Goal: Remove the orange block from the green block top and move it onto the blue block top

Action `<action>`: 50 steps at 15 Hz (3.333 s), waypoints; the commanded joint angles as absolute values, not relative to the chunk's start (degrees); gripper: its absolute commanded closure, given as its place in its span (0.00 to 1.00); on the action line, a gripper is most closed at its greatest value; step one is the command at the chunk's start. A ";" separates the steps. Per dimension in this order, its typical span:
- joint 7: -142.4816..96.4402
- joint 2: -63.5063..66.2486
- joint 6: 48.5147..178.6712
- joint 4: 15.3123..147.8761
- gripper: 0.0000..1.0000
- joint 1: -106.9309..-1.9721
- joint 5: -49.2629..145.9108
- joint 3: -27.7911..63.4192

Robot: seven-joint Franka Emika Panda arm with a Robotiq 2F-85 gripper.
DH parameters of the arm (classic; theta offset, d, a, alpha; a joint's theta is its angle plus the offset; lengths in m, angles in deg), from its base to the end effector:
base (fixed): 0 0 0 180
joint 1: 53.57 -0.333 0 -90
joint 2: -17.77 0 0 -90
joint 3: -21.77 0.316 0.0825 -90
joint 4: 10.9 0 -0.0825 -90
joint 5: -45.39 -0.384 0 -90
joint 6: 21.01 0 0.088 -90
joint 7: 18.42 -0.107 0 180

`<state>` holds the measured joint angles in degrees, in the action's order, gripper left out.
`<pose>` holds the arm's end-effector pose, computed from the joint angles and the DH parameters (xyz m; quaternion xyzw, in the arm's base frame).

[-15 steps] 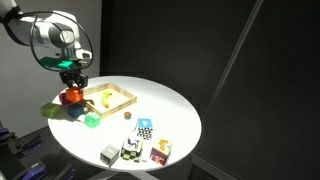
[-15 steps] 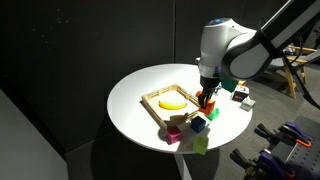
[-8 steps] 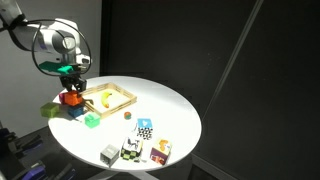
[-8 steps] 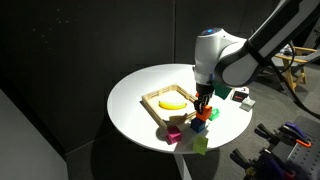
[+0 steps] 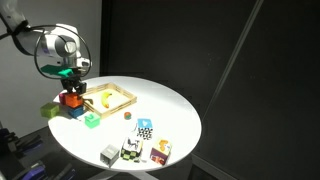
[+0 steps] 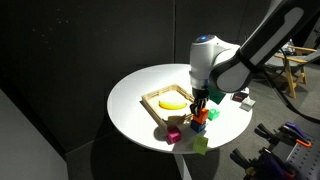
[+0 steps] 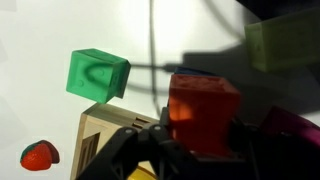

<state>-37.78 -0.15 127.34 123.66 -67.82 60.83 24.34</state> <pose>0.4825 0.1520 0.1927 0.9932 0.0940 -0.0146 0.0673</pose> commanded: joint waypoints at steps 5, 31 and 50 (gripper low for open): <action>-39.75 -2.66 127.93 121.47 0.73 -69.41 62.40 21.94; -43.94 16.43 123.10 133.00 0.00 -65.90 50.42 24.77; -31.29 36.45 111.33 137.12 0.00 -59.05 46.29 25.28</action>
<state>-37.08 32.27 112.29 135.52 -59.46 49.01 25.42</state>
